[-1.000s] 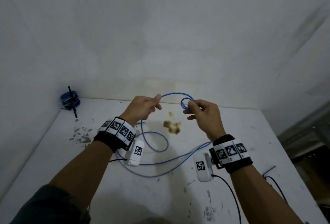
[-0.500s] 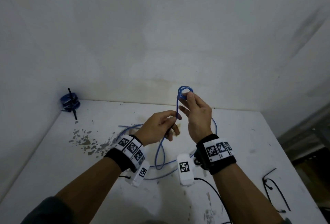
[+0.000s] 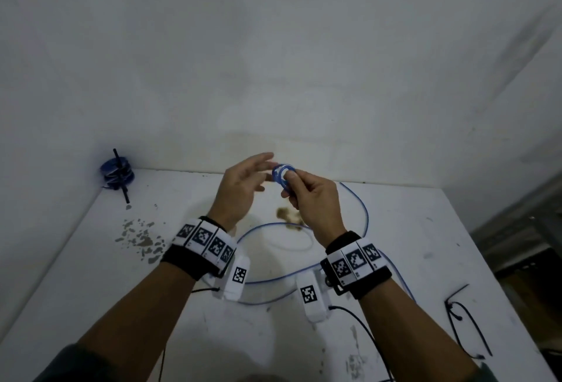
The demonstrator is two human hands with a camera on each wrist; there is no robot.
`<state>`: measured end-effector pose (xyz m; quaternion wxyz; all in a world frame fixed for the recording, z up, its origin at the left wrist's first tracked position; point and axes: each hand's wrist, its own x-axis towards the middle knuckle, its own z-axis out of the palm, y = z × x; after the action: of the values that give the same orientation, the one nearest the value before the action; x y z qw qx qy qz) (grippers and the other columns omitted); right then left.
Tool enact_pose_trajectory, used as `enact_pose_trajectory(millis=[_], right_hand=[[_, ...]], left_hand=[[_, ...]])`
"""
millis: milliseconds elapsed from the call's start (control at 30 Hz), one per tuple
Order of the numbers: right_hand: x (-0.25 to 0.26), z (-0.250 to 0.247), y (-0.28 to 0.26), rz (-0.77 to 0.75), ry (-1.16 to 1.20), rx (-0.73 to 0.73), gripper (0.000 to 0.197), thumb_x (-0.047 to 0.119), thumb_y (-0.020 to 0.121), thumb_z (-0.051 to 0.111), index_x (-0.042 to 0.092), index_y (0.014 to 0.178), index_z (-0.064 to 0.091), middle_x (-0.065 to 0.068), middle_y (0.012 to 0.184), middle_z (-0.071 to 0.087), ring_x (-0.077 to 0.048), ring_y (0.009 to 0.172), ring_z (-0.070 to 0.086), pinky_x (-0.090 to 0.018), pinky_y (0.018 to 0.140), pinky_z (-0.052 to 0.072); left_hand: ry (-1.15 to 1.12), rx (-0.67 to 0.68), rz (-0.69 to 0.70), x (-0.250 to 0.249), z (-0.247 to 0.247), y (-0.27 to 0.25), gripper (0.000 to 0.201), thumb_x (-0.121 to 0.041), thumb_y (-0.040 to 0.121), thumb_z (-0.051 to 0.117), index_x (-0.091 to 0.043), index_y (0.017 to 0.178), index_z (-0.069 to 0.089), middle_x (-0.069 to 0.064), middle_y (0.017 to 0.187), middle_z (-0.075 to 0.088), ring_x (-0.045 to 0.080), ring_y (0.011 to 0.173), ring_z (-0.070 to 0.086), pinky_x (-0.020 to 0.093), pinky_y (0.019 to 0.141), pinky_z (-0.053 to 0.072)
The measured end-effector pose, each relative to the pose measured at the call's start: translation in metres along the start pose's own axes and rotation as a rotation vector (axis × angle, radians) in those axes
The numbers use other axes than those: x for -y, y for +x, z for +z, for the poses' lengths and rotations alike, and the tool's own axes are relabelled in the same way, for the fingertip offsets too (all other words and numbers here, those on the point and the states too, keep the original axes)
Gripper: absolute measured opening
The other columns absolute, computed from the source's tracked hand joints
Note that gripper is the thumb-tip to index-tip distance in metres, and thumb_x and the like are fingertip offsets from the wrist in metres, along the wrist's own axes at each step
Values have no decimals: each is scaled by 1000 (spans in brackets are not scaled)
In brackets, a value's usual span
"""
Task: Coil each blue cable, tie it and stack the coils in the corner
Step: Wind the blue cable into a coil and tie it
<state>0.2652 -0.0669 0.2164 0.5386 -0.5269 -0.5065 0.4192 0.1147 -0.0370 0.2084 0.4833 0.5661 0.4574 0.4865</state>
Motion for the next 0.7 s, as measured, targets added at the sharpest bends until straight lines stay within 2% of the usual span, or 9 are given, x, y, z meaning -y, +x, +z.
enact_pose_trajectory(millis=[67,133,200,267,367,533,633,700], right_hand=[[-2,-4,3,-51,-124,94,22,20,99,58,11,95,78,-1,61,63,-15,51,43,-28,48,39],[-2,-8,7,-94,-223,175,27,21,100,57,18,83,77,0,61,65,-14,49,45,-25,48,41],[-2,-13,10,-116,-280,226,28,21,99,58,19,78,77,0,60,66,-8,48,48,-19,50,41],[-5,-20,14,-137,-350,258,22,21,97,61,14,88,80,-4,63,68,-6,53,55,-17,56,44],[-9,-27,17,-149,-420,292,18,20,96,63,15,99,80,-4,68,71,-7,61,61,-18,60,47],[-13,-28,18,-202,-385,225,18,17,96,62,16,104,78,0,70,73,-5,63,65,-17,64,49],[-21,-25,15,-225,-361,165,20,18,98,59,19,108,77,-1,76,75,-12,71,69,-23,66,53],[-27,-22,10,-230,-356,118,22,18,99,57,19,112,75,-1,80,75,-15,72,69,-24,65,53]], left_hand=[[62,16,77,-12,1,1,26,-16,94,64,-15,119,69,0,102,76,9,94,70,21,82,55],[239,40,90,-14,3,2,24,-24,88,73,-14,110,74,-5,93,76,3,89,71,27,86,57],[253,80,22,-13,1,4,20,-24,86,75,-13,103,77,-3,90,77,5,85,72,30,82,58],[205,190,-106,-14,-4,7,18,-19,86,75,-11,102,78,3,89,77,12,86,73,32,80,59],[135,296,-235,-20,-7,8,17,-12,85,75,-6,100,77,10,89,77,20,88,74,33,81,60],[31,247,-271,-26,2,8,19,-6,84,75,-1,102,75,15,90,76,24,88,74,33,80,60],[-36,155,-282,-22,8,7,19,-4,84,74,0,102,74,15,90,76,25,87,74,33,80,60],[-78,83,-285,-20,12,6,17,-1,86,71,1,102,74,17,90,75,27,86,74,34,81,61]])
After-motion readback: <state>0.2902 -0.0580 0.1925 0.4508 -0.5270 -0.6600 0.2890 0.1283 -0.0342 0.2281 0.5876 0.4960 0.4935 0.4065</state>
